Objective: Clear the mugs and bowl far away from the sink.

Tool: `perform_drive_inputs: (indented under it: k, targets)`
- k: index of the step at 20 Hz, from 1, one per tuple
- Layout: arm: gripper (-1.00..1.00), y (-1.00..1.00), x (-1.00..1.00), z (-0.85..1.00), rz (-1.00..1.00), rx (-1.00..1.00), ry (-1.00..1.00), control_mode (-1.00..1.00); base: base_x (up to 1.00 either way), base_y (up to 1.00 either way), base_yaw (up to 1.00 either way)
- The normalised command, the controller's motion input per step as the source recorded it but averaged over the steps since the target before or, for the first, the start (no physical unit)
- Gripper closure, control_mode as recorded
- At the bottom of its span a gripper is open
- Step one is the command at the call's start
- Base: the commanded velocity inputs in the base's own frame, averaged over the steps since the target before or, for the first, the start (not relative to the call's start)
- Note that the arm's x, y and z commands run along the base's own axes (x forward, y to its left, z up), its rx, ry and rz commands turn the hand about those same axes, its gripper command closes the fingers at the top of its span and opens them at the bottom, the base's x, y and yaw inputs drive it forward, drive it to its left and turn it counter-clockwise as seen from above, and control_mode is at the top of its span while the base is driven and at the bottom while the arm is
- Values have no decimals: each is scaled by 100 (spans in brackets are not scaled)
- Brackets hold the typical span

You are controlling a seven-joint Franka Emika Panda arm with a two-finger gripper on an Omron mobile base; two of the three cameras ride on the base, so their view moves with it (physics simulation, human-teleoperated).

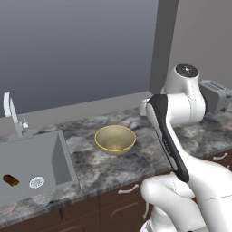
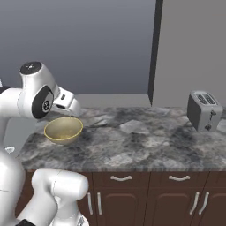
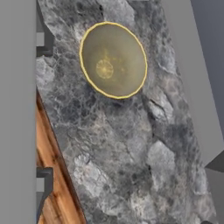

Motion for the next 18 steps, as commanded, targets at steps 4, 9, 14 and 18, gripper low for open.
perform_drive_inputs:
  k: [4, 9, 14, 18]
  targets:
    - [-100, 0, 12, -36, 10, 0, 2, -100, 0, 0, 0]
    - [-100, 0, 21, -47, 10, 0, 5, -100, 0, 0, 0]
    - [-100, 0, 25, -45, 10, 0, 2, -100, 0, 0, 0]
    - [-100, 0, 34, -51, 9, 0, 6, -100, 0, 0, 0]
